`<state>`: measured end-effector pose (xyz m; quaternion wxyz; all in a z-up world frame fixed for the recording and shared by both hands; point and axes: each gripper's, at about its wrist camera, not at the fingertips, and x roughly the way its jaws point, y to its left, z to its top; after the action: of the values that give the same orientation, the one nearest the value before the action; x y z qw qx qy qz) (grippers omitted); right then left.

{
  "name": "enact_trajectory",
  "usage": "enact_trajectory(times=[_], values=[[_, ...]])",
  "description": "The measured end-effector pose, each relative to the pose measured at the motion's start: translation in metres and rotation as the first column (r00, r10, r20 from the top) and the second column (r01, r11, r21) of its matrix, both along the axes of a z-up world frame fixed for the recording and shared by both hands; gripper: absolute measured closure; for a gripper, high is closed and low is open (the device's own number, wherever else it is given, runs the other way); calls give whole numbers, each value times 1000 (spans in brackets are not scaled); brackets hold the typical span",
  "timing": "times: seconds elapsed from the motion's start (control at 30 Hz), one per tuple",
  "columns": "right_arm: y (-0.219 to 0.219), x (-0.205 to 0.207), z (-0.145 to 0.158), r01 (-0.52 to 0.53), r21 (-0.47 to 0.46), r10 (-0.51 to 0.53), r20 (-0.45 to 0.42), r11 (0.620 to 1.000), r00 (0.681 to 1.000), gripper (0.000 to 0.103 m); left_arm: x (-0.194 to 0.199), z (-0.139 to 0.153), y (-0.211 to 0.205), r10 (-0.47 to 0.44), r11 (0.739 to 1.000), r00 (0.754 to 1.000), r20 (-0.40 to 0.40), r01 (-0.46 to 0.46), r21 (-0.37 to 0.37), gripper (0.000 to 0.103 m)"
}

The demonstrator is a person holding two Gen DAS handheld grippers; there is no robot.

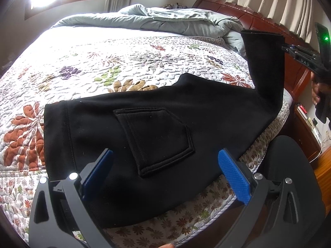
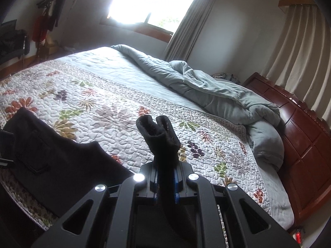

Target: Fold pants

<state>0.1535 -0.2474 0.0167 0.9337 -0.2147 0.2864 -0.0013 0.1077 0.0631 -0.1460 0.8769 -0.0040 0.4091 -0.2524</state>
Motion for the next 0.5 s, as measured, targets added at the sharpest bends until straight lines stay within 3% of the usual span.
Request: enact_trajectory(times=[0.5], values=[[38, 8, -41, -81, -85, 75, -73, 993, 995, 92, -1, 3, 2, 2, 1000, 1000, 0, -2, -12, 3]])
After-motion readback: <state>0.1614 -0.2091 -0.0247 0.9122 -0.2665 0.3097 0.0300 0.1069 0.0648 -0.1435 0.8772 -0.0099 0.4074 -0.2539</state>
